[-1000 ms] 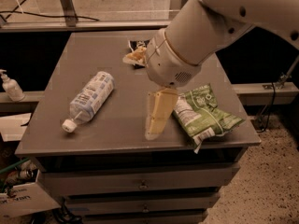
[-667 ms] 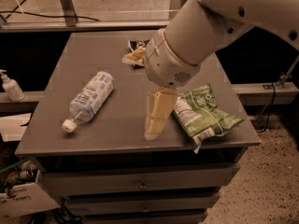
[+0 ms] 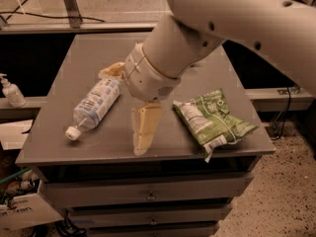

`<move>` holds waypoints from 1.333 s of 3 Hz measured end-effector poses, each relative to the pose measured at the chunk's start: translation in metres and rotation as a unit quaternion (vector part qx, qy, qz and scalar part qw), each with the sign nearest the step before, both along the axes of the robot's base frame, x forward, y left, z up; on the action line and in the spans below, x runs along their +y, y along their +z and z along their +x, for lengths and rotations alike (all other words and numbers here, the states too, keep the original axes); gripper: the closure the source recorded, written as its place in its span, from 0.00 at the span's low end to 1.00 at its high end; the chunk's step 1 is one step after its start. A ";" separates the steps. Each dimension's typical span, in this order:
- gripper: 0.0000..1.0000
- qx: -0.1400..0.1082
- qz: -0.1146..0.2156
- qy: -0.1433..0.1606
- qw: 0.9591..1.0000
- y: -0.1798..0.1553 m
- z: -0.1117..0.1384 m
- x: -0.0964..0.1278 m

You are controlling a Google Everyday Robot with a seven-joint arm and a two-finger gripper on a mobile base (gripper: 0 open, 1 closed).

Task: Place blue plastic bottle upright

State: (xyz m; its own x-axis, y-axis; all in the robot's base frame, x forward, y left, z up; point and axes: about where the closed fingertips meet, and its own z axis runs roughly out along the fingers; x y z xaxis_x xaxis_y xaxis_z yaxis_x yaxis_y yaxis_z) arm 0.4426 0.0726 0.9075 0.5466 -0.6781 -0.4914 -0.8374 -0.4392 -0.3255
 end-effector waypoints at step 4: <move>0.00 -0.136 -0.119 0.211 0.961 -0.047 0.068 0.123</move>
Offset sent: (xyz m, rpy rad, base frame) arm 0.0325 0.1290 -0.0311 -0.1010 -0.2153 0.3890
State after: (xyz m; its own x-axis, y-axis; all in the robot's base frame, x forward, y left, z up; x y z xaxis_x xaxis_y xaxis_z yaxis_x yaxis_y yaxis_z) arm 0.5110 0.1956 0.8609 0.8833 -0.4443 -0.1500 -0.4675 -0.8098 -0.3545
